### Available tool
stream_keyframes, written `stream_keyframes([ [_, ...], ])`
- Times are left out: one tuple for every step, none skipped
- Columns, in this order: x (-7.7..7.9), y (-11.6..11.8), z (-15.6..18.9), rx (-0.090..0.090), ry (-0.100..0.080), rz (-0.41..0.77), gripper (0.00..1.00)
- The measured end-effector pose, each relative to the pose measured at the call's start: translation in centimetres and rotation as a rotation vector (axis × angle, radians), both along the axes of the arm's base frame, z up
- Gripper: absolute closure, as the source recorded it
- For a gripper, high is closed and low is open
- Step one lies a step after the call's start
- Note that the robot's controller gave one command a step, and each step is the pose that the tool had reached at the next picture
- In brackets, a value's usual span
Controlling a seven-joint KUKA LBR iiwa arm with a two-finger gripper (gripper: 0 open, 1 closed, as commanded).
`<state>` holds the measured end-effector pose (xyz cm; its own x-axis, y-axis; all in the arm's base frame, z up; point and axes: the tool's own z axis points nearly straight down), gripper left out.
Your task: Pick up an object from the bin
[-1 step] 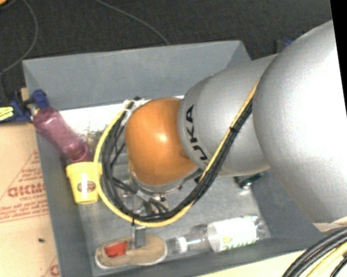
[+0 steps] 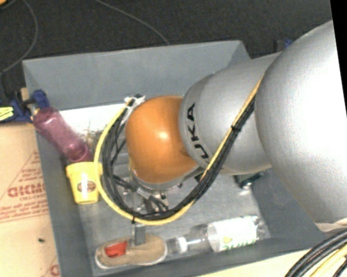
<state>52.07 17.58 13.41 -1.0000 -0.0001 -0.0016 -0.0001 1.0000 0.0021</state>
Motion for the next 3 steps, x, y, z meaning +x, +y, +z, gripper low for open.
stream_keyframes([
  [-0.3, -4.0, -5.7, -0.001, 0.002, 0.103, 0.0],
  [-2.8, -7.2, -6.2, 0.003, -0.008, 0.015, 0.0],
  [-2.6, -7.5, -6.3, 0.005, -0.005, -0.018, 0.0],
])
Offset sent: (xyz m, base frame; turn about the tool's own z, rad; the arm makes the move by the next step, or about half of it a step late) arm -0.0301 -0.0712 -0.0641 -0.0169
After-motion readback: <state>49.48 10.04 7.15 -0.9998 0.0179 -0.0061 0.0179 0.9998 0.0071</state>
